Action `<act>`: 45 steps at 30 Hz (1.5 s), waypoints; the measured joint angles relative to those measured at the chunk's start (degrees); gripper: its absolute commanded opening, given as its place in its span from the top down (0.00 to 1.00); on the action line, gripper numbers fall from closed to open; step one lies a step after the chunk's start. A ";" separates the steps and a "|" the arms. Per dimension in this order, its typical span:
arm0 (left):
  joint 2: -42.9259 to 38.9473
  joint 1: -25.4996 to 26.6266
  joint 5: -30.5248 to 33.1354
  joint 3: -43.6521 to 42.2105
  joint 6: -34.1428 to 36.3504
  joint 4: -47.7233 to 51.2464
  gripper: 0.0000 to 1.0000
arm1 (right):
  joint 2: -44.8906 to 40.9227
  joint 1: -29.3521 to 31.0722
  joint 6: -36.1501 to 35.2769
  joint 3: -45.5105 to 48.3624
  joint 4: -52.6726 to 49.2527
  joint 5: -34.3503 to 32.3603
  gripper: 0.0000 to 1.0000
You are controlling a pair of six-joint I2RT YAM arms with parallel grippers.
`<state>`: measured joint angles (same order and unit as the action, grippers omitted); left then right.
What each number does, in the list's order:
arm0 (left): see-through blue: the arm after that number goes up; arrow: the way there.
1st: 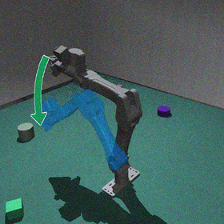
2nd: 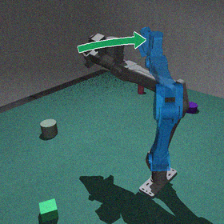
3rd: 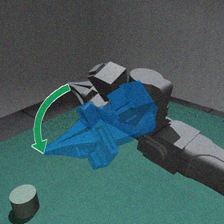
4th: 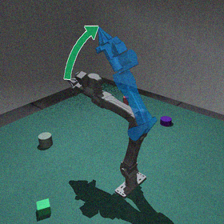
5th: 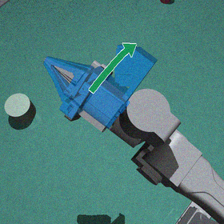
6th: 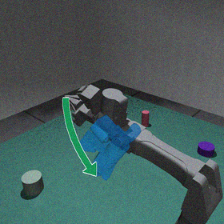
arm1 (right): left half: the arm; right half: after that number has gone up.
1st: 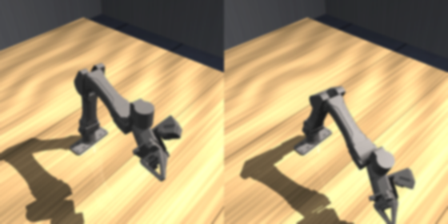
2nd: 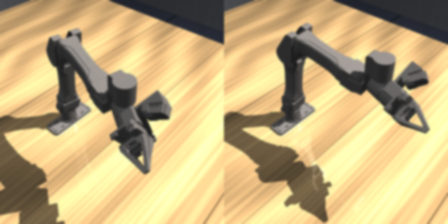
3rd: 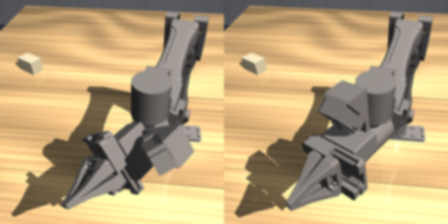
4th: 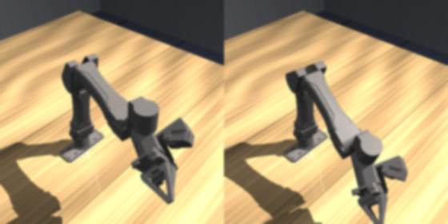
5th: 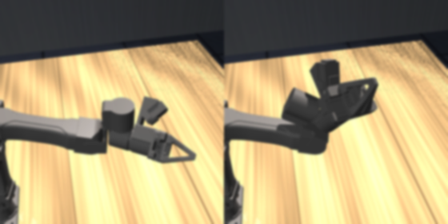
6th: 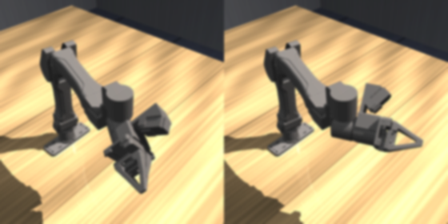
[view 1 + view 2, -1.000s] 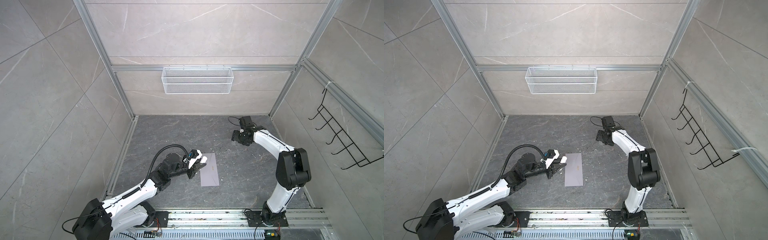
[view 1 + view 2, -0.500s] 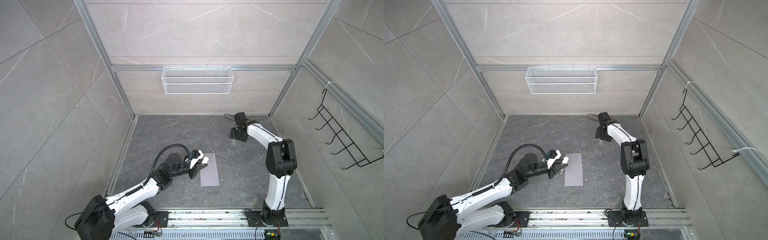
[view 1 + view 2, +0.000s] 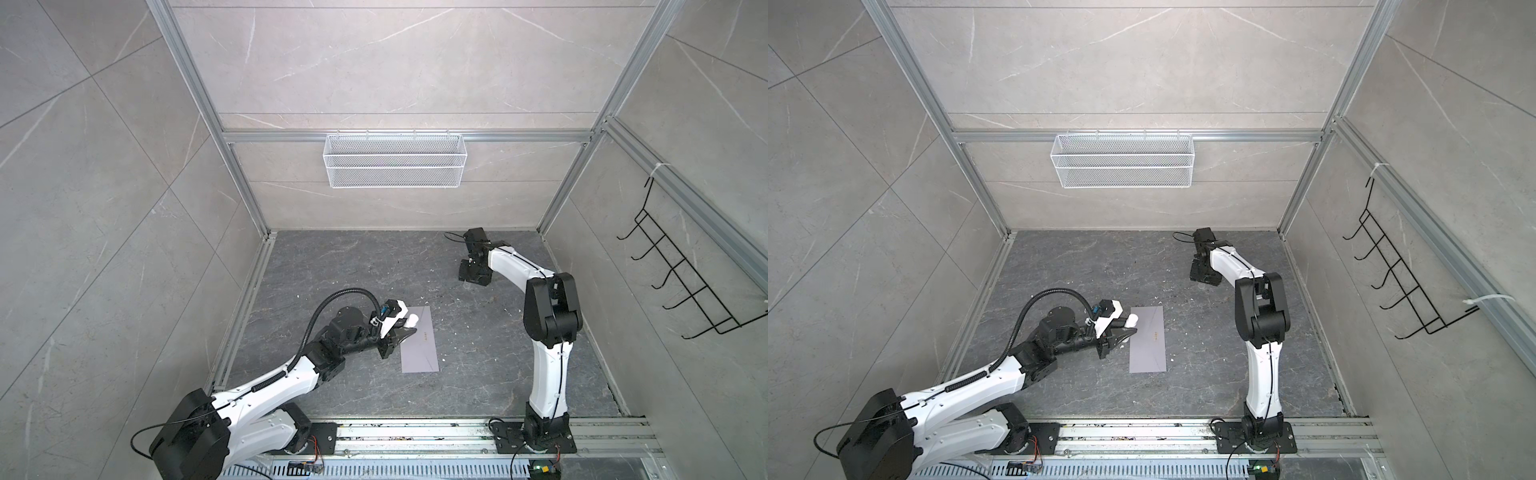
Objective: Place the letter into the envelope and seal it
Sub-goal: 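Lower the right gripper over the clear plastic cap and grasp it, then lift the cap with the right gripper and carry it toward the left gripper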
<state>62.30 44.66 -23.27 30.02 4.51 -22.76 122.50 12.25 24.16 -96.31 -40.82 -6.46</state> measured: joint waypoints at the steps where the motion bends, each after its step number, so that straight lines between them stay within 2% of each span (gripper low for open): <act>1: 0.00 -0.02 0.00 0.00 0.00 0.00 1.00 | 0.24 0.00 0.00 -0.07 0.07 0.02 0.50; 33: 0.00 0.09 0.02 0.00 -0.55 0.02 1.00 | 5.68 1.40 -1.75 -4.52 -3.21 -4.26 0.68; 39: 0.00 0.09 0.02 0.00 -0.72 0.02 1.00 | 5.68 1.40 -1.75 -4.76 -3.39 -4.66 0.68; 45: 0.00 0.09 0.02 0.00 -0.74 0.02 1.00 | 5.68 1.51 -1.79 -4.90 -3.58 -4.76 0.61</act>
<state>62.30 44.75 -23.24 30.02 3.77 -22.74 128.18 13.76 22.37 -101.21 -44.40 -11.22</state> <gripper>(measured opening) 0.268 0.372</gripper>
